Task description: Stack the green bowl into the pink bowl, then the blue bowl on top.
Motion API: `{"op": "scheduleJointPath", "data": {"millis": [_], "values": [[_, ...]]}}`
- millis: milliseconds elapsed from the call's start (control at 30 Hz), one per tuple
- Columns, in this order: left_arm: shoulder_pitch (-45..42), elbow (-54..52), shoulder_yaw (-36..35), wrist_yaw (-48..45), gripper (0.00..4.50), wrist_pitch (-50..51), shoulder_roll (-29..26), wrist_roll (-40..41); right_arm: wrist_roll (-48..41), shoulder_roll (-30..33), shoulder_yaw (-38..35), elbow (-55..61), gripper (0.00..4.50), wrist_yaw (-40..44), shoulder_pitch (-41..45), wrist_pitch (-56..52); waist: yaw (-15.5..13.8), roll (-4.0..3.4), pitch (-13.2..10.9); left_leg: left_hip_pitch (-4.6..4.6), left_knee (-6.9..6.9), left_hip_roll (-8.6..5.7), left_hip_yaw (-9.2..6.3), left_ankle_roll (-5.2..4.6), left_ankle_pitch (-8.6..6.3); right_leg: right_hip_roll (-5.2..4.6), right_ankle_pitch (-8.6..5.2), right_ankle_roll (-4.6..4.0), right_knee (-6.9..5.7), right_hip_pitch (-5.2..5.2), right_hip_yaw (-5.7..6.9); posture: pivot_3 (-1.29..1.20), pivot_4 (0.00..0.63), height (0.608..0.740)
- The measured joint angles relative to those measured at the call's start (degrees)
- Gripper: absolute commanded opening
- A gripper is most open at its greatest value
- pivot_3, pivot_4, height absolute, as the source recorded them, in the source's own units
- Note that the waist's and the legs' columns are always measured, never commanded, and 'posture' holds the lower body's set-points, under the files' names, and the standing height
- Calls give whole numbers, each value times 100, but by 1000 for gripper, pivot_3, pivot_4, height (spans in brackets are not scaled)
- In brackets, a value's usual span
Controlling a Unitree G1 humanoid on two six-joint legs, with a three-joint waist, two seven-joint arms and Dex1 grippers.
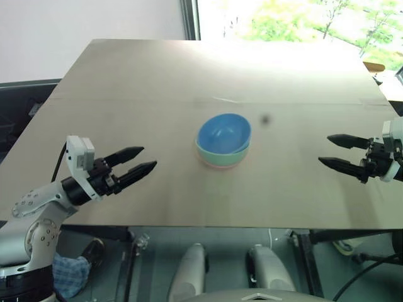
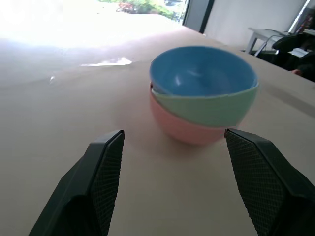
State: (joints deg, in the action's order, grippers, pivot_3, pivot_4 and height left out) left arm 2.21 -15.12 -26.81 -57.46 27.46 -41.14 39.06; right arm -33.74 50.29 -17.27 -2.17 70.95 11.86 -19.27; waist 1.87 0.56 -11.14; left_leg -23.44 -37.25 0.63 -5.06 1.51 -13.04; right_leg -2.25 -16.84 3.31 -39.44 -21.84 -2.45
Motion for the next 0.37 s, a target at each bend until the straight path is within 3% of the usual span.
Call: {"op": "scheduleJointPath", "data": {"millis": [367], "values": [[286, 71, 21, 15, 3441, -800, 9, -523, 179, -37, -193, -820, 3912, 760, -247, 1254, 20, 0, 0, 48, 18, 2, 26, 0, 0, 0, -1, 0, 1, 33, -25, 0, 150, 740]]}}
